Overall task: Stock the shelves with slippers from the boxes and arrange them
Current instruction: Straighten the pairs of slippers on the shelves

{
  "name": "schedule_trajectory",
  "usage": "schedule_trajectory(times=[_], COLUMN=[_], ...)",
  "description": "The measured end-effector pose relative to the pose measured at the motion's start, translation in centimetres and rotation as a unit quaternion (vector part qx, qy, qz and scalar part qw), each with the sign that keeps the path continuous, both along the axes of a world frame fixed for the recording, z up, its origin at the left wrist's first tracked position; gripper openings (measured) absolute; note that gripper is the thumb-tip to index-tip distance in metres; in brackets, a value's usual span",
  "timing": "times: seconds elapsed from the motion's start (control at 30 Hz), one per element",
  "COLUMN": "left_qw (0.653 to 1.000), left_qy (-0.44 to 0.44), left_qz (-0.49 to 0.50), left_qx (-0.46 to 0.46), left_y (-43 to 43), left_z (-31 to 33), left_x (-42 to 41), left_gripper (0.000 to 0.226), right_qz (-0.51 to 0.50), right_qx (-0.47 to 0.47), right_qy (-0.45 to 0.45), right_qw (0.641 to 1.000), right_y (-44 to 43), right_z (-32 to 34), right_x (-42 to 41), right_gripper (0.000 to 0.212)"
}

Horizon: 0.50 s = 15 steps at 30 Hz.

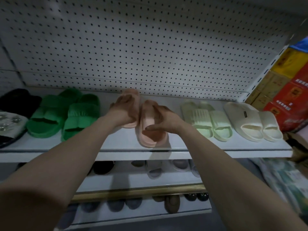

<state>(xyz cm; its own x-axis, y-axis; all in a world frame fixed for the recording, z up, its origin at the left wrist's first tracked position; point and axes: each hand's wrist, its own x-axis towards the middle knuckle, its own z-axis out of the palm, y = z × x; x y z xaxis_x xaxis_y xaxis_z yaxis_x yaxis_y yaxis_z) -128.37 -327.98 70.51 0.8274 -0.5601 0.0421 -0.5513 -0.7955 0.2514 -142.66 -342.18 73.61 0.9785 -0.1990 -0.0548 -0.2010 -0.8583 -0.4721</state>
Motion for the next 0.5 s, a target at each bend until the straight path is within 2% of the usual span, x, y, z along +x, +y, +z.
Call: schedule_trajectory(times=[0.17, 0.3, 0.5], left_qw=[1.000, 0.998, 0.997], left_qy=[0.017, 0.016, 0.014], left_qz=[-0.013, -0.043, -0.071], left_qx=[-0.023, -0.034, -0.018], left_y=[-0.1, 0.1, 0.6], left_z=[0.0, -0.3, -0.7], left_x=[1.0, 1.8, 2.5], left_gripper=[0.061, 0.063, 0.072], right_qz=[-0.023, -0.040, -0.058], right_qx=[-0.007, -0.029, -0.058], right_qy=[0.008, 0.008, 0.019], right_qw=[1.000, 0.999, 0.996], right_y=[0.6, 1.6, 2.1], right_z=[0.1, -0.3, -0.6], right_x=[0.3, 0.2, 0.1], right_gripper=[0.118, 0.125, 0.122])
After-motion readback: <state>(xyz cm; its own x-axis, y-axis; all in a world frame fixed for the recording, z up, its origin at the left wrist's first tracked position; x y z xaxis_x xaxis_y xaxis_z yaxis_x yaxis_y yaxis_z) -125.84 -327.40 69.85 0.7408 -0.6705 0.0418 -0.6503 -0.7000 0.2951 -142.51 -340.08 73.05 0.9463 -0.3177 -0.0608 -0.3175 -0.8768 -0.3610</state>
